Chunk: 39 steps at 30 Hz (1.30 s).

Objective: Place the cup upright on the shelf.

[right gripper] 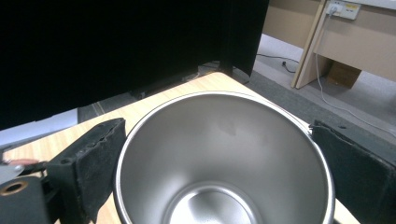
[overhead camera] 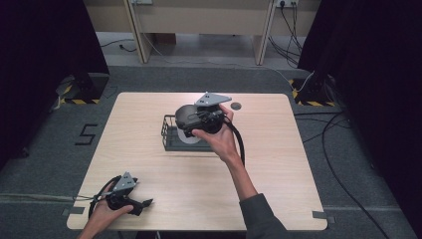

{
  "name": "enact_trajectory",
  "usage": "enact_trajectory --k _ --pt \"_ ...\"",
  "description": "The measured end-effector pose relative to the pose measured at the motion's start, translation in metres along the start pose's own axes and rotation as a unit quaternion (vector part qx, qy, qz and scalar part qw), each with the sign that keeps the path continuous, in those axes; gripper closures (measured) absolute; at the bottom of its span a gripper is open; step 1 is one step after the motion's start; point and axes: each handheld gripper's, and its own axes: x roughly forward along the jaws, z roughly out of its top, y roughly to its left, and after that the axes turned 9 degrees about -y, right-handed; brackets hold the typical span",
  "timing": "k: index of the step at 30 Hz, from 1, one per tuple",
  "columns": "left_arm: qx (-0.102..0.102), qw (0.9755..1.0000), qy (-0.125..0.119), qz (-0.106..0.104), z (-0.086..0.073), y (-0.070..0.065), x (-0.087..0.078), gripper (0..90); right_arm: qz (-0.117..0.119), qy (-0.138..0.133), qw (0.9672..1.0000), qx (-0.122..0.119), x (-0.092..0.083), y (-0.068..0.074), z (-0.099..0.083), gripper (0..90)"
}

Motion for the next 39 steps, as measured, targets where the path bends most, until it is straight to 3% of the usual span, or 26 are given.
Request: enact_trajectory --k 17,31,39 --pt "0.001 1.0000 0.000 -0.001 0.000 0.000 0.000 0.0 -0.023 0.017 0.9996 0.004 0.028 -0.029 0.000 6.3" --pt "0.001 1.0000 0.001 -0.001 0.000 0.000 0.000 0.0 -0.028 0.032 0.9990 0.014 0.049 -0.045 -0.013 6.3" --pt "0.001 1.0000 0.001 -0.001 0.000 0.000 0.000 0.0 -0.024 0.041 0.9987 0.019 0.059 -0.047 -0.019 6.3"
